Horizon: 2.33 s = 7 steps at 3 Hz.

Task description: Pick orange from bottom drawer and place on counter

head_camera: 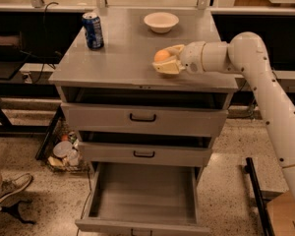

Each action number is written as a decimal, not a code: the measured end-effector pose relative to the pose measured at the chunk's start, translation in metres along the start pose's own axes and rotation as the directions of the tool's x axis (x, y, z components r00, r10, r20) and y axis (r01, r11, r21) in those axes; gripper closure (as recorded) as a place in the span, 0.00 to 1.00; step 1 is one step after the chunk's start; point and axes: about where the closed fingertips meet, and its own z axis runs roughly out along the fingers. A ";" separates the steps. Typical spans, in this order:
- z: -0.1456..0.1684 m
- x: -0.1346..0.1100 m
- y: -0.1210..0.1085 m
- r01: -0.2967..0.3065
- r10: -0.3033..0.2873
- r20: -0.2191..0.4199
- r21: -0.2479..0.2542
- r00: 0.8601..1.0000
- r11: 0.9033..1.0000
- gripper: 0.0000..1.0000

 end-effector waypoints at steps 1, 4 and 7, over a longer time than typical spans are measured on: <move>0.007 0.002 0.002 0.000 -0.001 -0.031 -0.017 1.000 1.000 0.53; 0.013 0.003 0.007 -0.007 0.004 -0.053 -0.048 0.999 0.999 0.00; 0.005 0.001 0.002 -0.030 0.030 -0.018 -0.041 0.999 0.999 0.00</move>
Offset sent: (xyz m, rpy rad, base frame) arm 0.0017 0.0062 -0.0065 -0.0589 0.0466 0.0214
